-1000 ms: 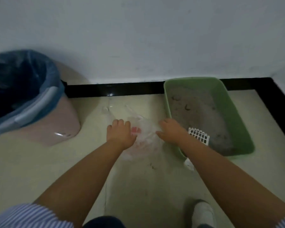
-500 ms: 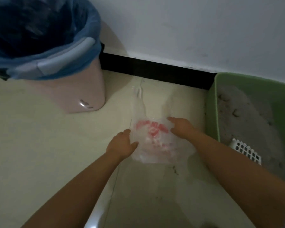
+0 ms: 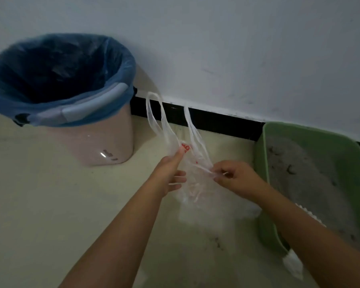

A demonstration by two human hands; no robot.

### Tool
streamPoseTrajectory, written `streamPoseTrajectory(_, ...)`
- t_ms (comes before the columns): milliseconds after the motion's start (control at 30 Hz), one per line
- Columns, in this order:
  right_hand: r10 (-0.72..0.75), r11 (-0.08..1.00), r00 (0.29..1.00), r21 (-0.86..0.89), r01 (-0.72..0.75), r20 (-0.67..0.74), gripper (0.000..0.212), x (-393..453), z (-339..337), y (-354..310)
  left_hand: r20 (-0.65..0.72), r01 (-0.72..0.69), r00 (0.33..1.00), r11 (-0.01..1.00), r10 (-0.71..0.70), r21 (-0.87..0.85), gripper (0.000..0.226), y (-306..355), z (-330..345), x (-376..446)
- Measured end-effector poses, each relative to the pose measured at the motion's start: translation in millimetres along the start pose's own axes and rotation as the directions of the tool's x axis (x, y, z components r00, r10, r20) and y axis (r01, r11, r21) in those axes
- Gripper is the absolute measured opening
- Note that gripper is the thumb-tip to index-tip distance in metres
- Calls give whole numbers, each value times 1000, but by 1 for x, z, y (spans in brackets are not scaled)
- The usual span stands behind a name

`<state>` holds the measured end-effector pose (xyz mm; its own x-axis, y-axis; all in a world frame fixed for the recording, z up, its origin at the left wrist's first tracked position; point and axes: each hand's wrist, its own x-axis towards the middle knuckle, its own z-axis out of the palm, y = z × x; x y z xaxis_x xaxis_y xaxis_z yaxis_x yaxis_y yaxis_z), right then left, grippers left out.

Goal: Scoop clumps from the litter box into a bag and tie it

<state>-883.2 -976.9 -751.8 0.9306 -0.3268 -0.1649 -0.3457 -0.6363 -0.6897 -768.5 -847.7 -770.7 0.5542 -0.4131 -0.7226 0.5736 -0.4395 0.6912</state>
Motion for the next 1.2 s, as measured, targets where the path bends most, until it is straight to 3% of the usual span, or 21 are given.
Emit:
streamPoseTrajectory(67, -50, 998, 998, -31, 51, 32, 21, -5, -8, -2, 15, -16, 1000, 1000, 17, -24, 54, 3, 4, -4)
streamPoseTrajectory(133, -66, 998, 998, -9, 67, 21, 20, -4, -14, -8, -130, -100, 987, 993, 91, -59, 45, 3, 3, -3)
streamPoseTrajectory(200, 18, 1000, 995, -8, -19, -93, 21, 5, -16, -11, -219, -155, 969, 972, 116, -174, 29, 2, -4, -5)
streamPoseTrajectory(300, 169, 935, 966, -278, -220, -196, 38, 23, -10, -12, -244, -208, 962, 912, 125, -353, 3, 1, -15, -11)
streamPoseTrajectory(367, 289, 837, 953, -461, -296, -87, 43, 30, -3, -16, -233, -238, 960, 892, 155, -384, 18, 0, -22, -16)
streamPoseTrajectory(467, 445, 782, 884, -543, -305, 143, 51, 39, 9, -22, -214, -209, 968, 890, 130, -405, 26, 0, -31, -17)
streamPoseTrajectory(567, 284, 819, 952, -545, -179, 115, 39, 49, 17, -32, -201, -209, 971, 879, 132, -429, 28, 3, -33, -12)
streamPoseTrajectory(667, 71, 892, 997, -446, -69, -12, 46, 60, 25, -35, -156, -193, 979, 856, 133, -479, 25, 11, -30, -8)
streamPoseTrajectory(800, 48, 947, 998, -316, -62, -51, 26, 78, 37, -16, -132, -174, 984, 823, 121, -541, 37, 15, -36, 0)
streamPoseTrajectory(900, 137, 985, 990, 102, -136, -9, 19, 90, 36, -4, -145, -148, 986, 846, 84, -512, 42, 11, -42, 4)
streamPoseTrajectory(1000, 236, 789, 952, 533, -305, 196, 17, 92, 22, 2, -117, -81, 993, 846, 23, -527, 37, 6, -47, 9)
streamPoseTrajectory(1067, 215, 701, 924, 608, -372, 317, 21, 91, 14, 12, -53, -19, 999, 855, -10, -518, 31, 2, -49, 7)
streamPoseTrajectory(1200, 176, 575, 894, 695, -433, 411, 31, 89, 6, 28, 110, 92, 993, 909, -52, -406, 12, -10, -59, -5)
